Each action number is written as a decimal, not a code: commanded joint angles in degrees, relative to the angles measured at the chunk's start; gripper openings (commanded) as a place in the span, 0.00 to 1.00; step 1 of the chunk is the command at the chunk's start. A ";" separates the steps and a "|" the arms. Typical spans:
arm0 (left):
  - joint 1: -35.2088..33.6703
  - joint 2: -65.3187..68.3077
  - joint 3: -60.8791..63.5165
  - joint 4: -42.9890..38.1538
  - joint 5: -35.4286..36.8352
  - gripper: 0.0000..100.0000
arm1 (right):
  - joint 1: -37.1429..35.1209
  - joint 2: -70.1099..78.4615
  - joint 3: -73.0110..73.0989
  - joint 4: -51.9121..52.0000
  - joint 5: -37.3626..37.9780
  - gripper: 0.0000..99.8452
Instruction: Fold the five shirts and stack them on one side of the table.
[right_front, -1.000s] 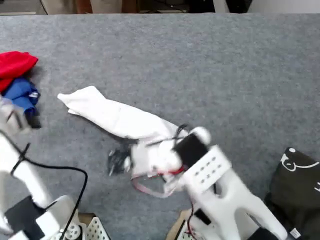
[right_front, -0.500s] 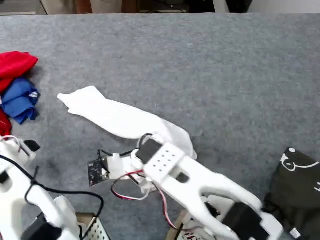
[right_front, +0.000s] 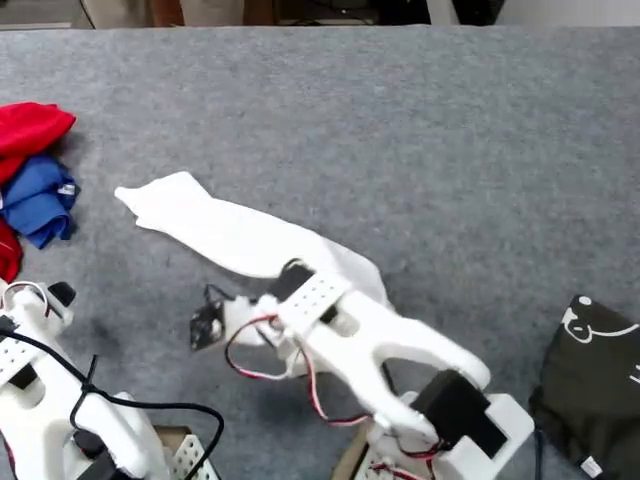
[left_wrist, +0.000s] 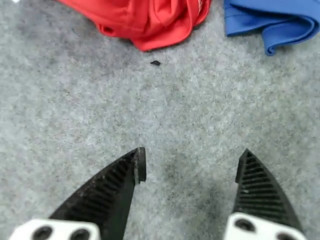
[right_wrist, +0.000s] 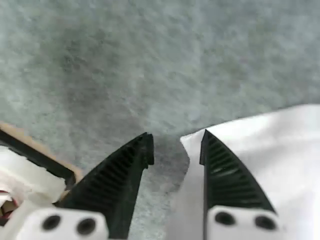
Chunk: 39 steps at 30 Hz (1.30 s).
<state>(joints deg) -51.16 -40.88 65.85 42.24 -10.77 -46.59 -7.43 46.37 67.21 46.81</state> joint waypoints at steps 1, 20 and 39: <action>0.26 -1.45 -0.18 -0.88 0.18 0.30 | 4.79 -0.04 -2.15 -2.11 2.11 0.17; 0.26 -1.63 -0.09 -0.79 0.00 0.30 | 11.12 5.76 0.48 -8.18 6.33 0.17; 0.26 -1.27 -0.09 -0.79 0.00 0.30 | 13.76 9.89 -3.65 -6.95 7.82 0.16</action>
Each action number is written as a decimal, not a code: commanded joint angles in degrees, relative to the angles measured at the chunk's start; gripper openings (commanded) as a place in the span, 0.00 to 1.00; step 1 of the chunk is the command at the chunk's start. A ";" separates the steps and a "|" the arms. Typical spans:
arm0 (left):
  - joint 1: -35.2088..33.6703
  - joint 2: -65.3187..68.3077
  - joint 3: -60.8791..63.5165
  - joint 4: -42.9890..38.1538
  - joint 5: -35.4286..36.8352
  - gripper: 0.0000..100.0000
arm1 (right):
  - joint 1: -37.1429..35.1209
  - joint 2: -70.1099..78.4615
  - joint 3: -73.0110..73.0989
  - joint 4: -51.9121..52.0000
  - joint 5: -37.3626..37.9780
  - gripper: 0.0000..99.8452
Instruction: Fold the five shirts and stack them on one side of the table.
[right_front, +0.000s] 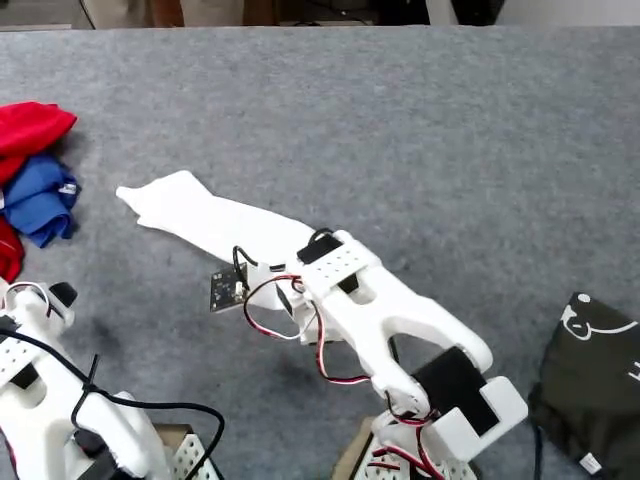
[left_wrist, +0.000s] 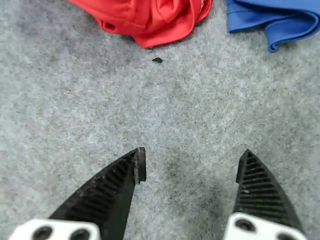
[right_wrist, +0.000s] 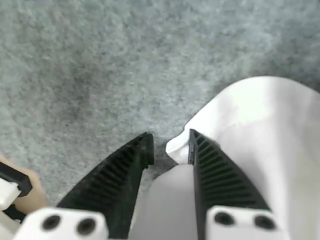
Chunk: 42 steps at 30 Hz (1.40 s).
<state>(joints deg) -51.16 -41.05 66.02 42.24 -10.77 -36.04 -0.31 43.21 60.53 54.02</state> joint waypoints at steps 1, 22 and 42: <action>0.26 -1.10 -0.26 -0.79 0.00 0.30 | 3.21 2.77 -0.48 -0.18 0.62 0.15; 2.81 -1.45 -0.44 -0.53 0.26 0.30 | 6.99 -4.53 -23.08 20.66 -2.37 0.00; 24.18 -1.01 -11.69 4.40 22.24 0.30 | 24.75 -11.12 -90.86 32.97 -6.77 0.00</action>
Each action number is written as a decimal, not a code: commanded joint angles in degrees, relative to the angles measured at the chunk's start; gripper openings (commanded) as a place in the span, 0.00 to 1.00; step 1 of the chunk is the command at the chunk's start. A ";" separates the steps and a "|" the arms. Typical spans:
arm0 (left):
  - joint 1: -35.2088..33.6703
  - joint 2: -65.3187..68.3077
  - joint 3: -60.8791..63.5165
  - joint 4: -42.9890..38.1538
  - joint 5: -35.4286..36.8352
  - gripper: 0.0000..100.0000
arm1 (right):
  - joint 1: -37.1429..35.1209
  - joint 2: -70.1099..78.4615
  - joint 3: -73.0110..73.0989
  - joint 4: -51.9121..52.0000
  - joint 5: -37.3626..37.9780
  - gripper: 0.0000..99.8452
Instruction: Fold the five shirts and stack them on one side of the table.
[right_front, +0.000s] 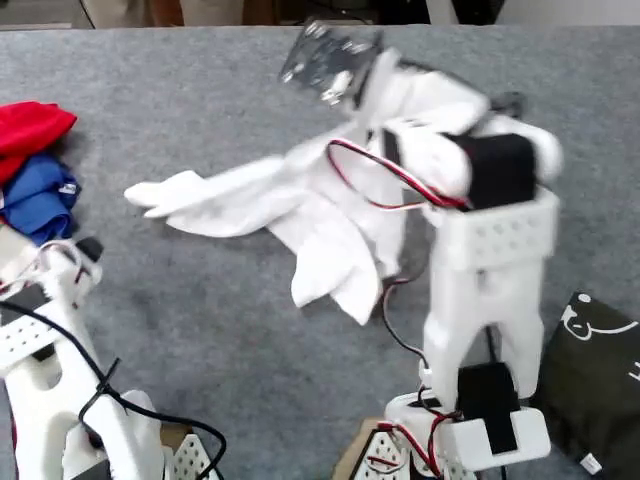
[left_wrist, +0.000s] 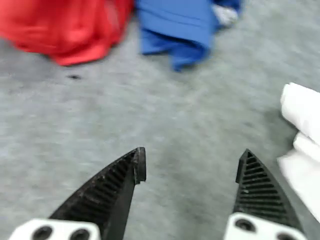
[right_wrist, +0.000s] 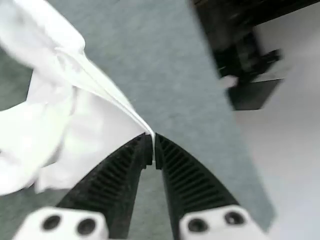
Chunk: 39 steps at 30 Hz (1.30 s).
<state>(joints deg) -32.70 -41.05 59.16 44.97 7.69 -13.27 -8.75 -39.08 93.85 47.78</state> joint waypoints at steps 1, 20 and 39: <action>8.00 -1.01 -5.54 1.93 5.71 0.30 | 2.51 -2.59 -9.89 -0.44 -0.53 0.00; 41.49 28.53 -29.80 12.66 10.90 0.29 | 12.53 7.08 25.36 -28.31 -3.25 0.00; 41.67 36.88 -23.91 2.37 -3.96 0.27 | 10.86 17.01 29.76 -39.03 -6.86 0.00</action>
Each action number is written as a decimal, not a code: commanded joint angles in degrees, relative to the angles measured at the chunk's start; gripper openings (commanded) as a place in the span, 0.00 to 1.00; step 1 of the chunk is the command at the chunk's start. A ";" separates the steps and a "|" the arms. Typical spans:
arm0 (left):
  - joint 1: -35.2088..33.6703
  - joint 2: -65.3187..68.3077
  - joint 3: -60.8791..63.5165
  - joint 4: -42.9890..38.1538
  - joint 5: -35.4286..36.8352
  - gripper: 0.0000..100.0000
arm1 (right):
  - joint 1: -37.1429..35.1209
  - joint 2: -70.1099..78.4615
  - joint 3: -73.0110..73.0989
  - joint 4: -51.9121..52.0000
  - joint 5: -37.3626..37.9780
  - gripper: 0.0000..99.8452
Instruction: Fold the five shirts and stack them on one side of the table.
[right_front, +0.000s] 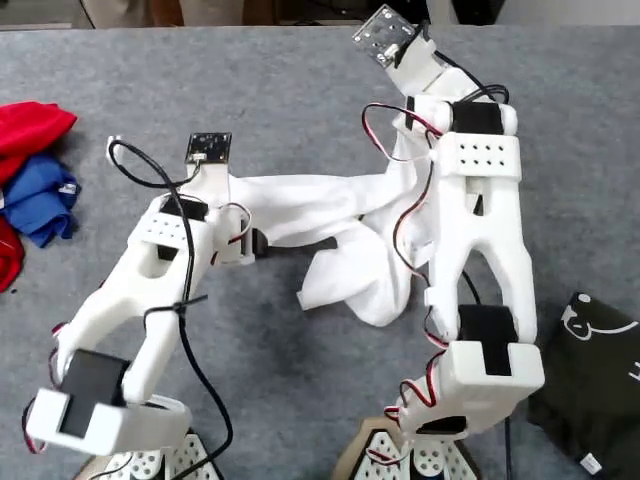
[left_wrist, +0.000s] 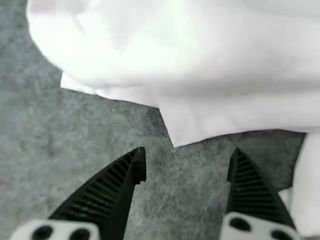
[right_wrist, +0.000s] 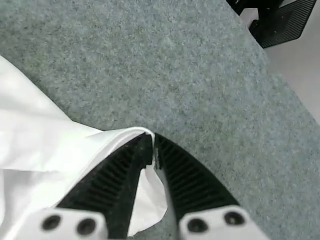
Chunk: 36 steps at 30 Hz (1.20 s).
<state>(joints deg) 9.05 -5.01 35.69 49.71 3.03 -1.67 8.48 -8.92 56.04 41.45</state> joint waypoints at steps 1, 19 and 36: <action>-0.09 1.27 -0.44 -2.73 0.70 0.27 | -0.75 -0.22 -0.31 -1.23 -0.53 0.00; -0.18 11.56 -9.32 2.02 9.93 0.21 | -0.75 -0.22 -0.31 -1.23 -0.53 0.00; 0.00 20.88 -20.75 8.35 10.37 0.05 | -0.75 -0.22 -0.31 -1.23 -0.53 0.00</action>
<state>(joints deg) 9.23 15.38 16.44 57.63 12.97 -1.67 8.48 -8.92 56.04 41.45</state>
